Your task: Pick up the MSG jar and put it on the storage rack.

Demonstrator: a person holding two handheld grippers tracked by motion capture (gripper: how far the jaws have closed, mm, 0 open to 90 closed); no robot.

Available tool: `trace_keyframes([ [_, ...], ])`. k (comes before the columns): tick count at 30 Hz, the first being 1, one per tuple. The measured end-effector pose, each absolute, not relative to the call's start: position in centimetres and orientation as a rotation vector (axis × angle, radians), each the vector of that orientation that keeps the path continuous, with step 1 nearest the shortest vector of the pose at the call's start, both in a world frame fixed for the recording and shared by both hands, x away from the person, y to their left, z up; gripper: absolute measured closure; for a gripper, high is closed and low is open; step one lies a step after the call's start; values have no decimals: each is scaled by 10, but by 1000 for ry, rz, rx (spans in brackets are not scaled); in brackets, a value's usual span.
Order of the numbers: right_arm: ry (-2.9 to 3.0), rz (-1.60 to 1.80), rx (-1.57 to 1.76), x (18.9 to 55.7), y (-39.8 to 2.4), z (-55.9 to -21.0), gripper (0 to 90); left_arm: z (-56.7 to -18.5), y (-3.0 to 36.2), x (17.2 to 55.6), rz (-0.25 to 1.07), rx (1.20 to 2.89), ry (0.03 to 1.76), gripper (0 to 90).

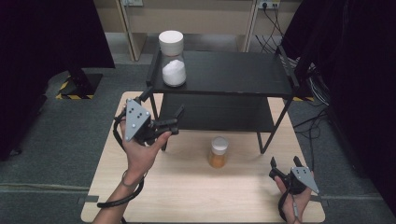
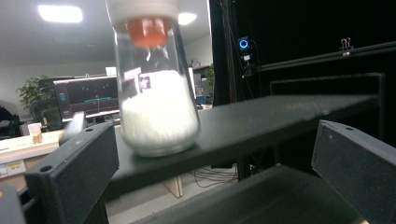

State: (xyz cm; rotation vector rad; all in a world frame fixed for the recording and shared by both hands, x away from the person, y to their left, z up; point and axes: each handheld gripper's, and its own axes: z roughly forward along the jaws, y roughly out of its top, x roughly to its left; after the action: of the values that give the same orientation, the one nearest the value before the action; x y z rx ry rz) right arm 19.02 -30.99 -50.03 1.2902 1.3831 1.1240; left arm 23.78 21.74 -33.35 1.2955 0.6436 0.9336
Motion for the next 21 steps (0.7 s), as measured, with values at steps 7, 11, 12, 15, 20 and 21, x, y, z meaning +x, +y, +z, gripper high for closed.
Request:
trace_keyframes([
  [7,1383,1124,1286,190,-310,-501,139,-354,216,231,908,1305,658,0],
  [11,1385,1124,1286,190,-310,-501,139,-367,216,227,903,1324,669,0],
  [12,1385,1124,1286,190,-310,-501,139,-371,216,226,906,1326,671,0],
  [15,1385,1124,1287,190,-310,-500,140,-382,217,223,903,1340,675,0],
  [20,1385,1121,1283,190,-310,-501,140,-398,220,217,886,1364,688,0],
  [21,1385,1121,1283,190,-310,-501,139,-402,220,216,883,1369,692,0],
])
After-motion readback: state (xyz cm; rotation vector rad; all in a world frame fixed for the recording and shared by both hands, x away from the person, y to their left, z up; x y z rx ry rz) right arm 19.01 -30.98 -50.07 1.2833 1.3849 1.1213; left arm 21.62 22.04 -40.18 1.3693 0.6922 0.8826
